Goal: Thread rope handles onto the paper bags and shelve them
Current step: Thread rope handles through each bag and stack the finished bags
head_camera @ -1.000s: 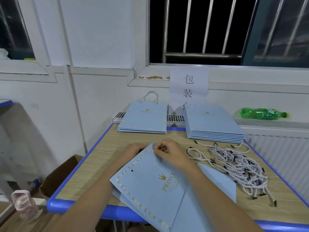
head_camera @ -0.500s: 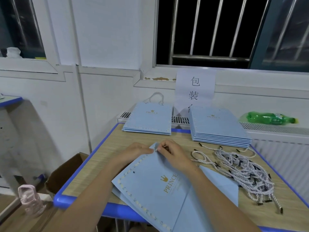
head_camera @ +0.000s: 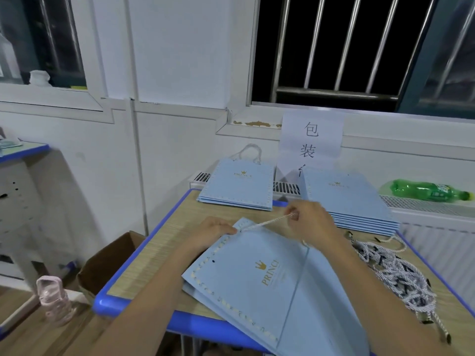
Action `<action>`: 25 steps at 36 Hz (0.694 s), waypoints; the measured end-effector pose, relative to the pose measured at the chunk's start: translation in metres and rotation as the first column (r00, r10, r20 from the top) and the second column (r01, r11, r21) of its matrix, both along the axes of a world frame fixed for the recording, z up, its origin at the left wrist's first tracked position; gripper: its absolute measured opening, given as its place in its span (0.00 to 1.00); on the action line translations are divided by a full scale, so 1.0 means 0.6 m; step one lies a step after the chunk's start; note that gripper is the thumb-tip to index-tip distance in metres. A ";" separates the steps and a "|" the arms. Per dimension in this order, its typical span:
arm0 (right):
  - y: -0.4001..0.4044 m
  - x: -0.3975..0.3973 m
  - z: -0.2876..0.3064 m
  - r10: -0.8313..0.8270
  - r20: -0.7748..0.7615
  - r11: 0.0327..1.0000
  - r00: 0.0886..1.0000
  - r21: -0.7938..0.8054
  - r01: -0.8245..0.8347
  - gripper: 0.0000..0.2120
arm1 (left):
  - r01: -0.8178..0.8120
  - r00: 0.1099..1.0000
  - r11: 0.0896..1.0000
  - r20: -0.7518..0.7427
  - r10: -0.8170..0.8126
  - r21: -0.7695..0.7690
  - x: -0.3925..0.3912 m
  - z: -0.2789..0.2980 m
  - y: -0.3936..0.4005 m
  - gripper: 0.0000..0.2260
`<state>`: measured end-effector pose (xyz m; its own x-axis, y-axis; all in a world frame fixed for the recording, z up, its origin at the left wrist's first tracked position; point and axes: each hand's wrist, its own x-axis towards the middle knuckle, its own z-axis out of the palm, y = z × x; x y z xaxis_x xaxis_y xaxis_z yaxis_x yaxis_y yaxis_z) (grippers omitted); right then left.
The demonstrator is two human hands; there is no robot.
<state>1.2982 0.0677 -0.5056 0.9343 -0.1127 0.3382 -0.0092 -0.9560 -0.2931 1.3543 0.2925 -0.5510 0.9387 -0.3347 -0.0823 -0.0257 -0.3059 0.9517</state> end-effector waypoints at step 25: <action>0.043 -0.012 -0.039 0.412 -0.168 0.416 0.896 0.909 -0.020 0.08 | -0.271 0.905 0.960 0.357 0.233 0.062 -0.011 -0.007 0.016 0.13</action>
